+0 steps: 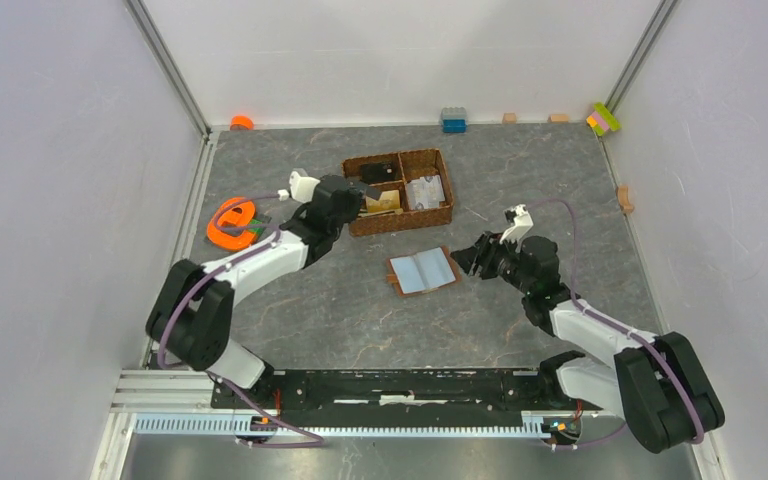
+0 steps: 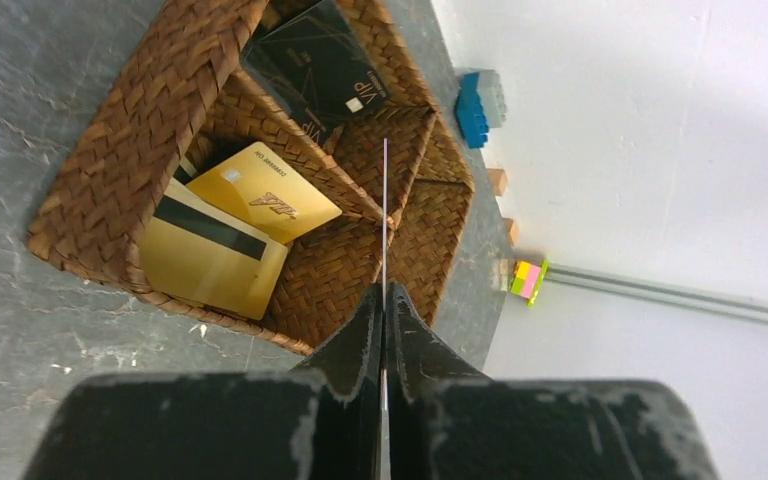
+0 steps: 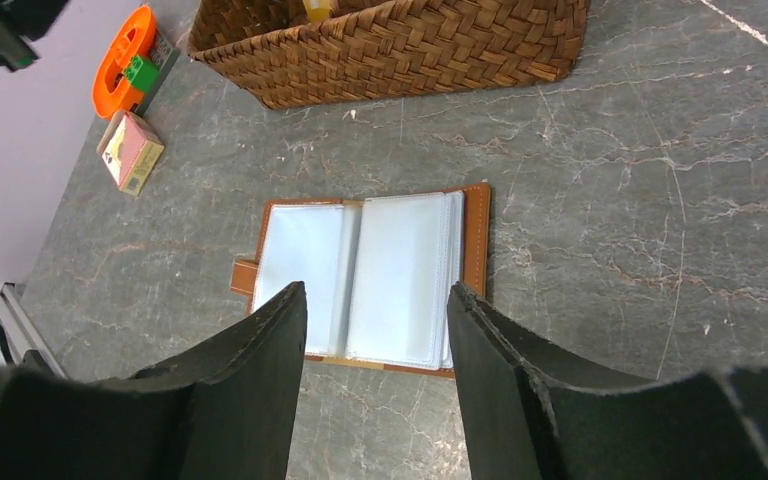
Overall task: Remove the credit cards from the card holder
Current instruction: Place the card holder at the center of the board, then place the credit card in the storage box, then pick up the card holder from the center of the board.
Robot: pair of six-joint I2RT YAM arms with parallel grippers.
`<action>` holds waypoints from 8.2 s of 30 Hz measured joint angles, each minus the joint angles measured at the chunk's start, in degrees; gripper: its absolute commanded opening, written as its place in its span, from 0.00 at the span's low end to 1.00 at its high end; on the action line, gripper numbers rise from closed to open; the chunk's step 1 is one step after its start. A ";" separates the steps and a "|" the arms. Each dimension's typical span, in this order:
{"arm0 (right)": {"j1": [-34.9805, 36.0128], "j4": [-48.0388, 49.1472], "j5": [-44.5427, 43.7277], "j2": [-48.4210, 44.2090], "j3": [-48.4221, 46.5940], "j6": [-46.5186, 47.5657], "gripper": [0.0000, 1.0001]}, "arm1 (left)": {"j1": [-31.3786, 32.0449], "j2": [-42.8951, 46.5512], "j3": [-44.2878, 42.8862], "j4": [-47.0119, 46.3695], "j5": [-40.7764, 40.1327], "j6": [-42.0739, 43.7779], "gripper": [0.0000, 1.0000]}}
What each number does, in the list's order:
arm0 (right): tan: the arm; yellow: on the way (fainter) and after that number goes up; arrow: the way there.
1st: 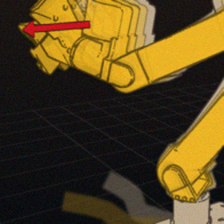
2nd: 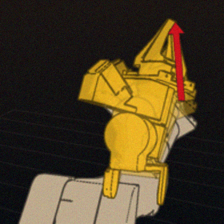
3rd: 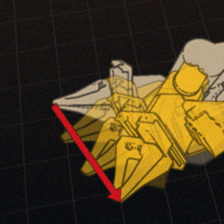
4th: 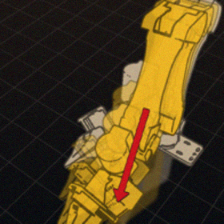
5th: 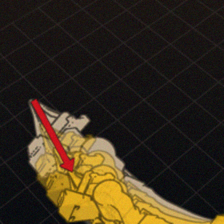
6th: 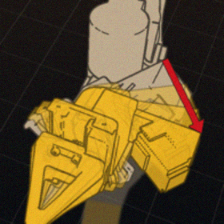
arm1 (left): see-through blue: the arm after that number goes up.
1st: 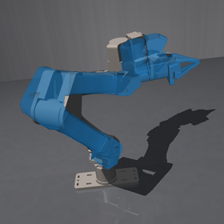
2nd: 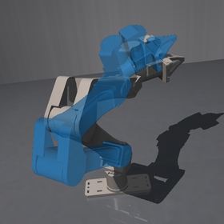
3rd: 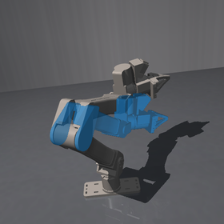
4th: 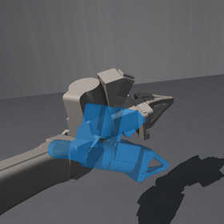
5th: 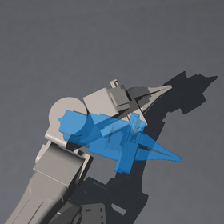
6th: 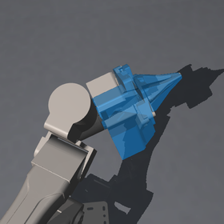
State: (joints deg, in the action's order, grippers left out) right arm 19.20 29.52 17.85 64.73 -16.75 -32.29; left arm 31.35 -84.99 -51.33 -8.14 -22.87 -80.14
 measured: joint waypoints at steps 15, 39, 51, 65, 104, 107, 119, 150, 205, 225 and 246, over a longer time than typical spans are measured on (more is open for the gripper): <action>-0.20 6.10 0.98 -17.53 9.09 -8.00 0.57 | 3.19 -15.41 -11.45 1.42 -12.96 -20.39 0.02; -0.20 4.92 -9.97 -30.86 12.94 -7.74 0.57 | 0.11 -33.42 -26.49 0.81 -13.42 -25.75 0.33; -0.20 5.64 -9.40 -23.89 12.90 -6.97 0.58 | -0.96 -28.68 -23.56 2.49 -11.50 -24.81 0.56; -0.90 2.54 -1.55 -1.31 2.14 -2.14 0.61 | -1.01 -2.64 -9.73 7.80 2.23 -4.70 0.60; 5.53 -12.66 -3.74 20.02 -12.28 9.18 0.34 | 5.35 -12.31 0.74 13.29 35.89 34.21 0.33; 5.77 -12.70 -3.65 21.35 -13.22 9.64 0.29 | 5.29 -14.99 -0.26 13.25 38.07 34.82 0.17; 6.21 -11.91 -2.23 23.21 -14.93 9.97 0.09 | 4.76 -15.63 -1.27 14.16 39.21 37.66 0.02; 11.47 -8.04 2.62 20.87 -16.02 9.35 0.11 | 3.85 -16.13 -3.37 18.73 38.12 39.34 0.02; 19.69 -22.60 -7.67 22.77 -22.10 15.78 0.64 | 4.37 -14.49 -1.90 10.97 45.90 39.34 0.03; 19.96 -29.81 -29.88 19.19 -23.67 16.68 0.69 | 4.39 -14.47 -1.86 10.80 45.97 39.34 0.03; 19.80 -18.86 -13.38 11.72 -15.93 20.70 0.70 | 4.39 -14.47 -1.86 11.06 46.01 39.36 0.02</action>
State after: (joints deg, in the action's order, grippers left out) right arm 39.00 10.66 4.47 76.44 -32.69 -11.60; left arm 35.75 -99.46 -53.19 2.92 23.14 -40.77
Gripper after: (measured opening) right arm 0.704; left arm 0.046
